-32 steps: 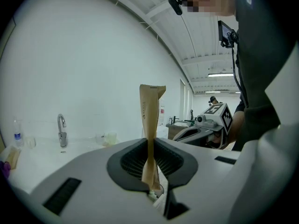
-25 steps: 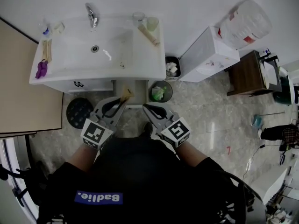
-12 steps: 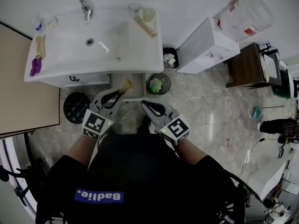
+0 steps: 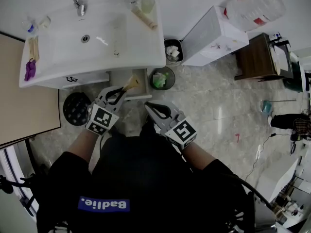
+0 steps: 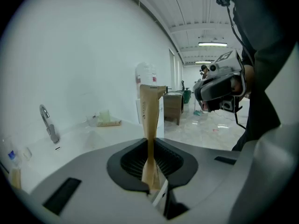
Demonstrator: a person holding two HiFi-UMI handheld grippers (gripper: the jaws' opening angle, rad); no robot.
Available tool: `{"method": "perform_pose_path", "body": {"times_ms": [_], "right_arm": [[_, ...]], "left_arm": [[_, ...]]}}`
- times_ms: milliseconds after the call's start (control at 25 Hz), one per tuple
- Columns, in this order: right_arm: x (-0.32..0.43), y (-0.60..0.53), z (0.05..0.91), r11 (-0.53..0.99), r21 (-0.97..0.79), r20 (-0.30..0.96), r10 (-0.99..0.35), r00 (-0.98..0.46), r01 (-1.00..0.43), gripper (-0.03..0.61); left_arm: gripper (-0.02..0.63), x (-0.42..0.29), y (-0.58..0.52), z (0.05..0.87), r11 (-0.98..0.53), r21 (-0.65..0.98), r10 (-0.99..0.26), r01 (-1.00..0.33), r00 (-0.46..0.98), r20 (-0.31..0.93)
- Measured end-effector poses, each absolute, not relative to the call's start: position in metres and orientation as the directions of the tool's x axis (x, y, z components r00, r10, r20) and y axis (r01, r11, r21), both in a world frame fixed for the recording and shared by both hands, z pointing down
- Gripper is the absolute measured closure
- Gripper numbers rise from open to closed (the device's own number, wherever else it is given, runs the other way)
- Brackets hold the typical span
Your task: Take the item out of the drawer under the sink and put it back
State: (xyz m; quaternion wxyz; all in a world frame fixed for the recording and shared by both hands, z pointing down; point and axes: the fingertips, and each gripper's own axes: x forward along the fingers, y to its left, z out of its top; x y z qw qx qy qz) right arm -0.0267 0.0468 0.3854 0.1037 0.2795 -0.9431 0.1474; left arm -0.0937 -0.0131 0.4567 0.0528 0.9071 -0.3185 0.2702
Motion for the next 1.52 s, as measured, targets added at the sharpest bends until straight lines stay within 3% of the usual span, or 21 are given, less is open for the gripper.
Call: {"method": "perform_pose_path", "body": {"times_ms": [440, 1520], "right_arm": [[-0.01, 0.047, 0.4, 0.771, -0.251, 0.294, -0.515, -0.805, -0.585, 0.577], [0.049, 0.022, 0.456, 0.688, -0.334, 0.331, -0.554, -0.764, -0.644, 0.577]], "left_arm": [[0.571, -0.081, -0.021, 0.527, -0.862, -0.16, -0.454, -0.481, 0.591, 0.667], [0.571, -0.059, -0.062, 0.7, -0.949, -0.097, -0.212, -0.3, 0.378, 0.901]]}}
